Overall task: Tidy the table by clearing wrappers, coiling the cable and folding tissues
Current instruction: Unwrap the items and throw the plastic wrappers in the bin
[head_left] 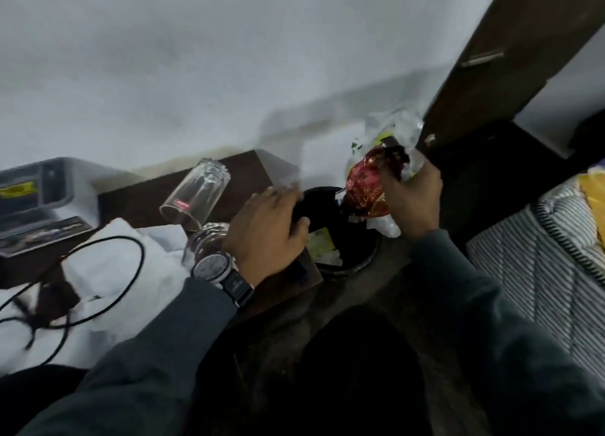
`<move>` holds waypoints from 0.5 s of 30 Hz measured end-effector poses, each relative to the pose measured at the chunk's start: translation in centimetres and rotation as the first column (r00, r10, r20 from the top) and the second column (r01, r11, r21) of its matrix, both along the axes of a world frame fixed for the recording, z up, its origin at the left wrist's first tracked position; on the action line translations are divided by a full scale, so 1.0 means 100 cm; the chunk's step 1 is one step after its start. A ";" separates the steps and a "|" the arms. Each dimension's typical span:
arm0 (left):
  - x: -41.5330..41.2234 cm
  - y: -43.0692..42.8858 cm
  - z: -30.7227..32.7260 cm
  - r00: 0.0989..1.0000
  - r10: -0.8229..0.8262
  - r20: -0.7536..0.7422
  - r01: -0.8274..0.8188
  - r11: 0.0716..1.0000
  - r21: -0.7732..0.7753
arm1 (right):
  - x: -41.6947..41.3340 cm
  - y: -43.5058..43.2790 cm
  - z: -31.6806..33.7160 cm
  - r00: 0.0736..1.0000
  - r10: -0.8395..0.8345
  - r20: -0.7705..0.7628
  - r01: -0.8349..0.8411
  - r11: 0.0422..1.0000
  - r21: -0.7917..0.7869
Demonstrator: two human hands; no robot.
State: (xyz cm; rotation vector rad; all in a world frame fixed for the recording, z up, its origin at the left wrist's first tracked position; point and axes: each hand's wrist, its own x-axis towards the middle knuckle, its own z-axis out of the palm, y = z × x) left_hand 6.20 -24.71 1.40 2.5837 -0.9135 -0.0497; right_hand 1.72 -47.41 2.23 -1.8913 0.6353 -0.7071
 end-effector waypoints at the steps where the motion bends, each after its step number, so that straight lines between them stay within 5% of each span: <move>1: 0.004 -0.004 -0.005 1.000 -0.006 -0.007 0.006 0.998 0.065 | 0.001 -0.005 -0.011 0.999 0.005 -0.038 -0.005 1.000 -0.018; 7: 0.023 -0.016 -0.029 0.998 -0.034 -0.048 0.047 0.954 0.297 | 0.026 -0.024 -0.086 0.971 0.082 -0.225 -0.086 0.996 -0.011; 15: 0.038 -0.018 -0.022 0.991 0.069 -0.114 -0.024 0.935 0.355 | 0.056 -0.011 -0.156 0.905 0.205 -0.373 -0.227 0.974 -0.017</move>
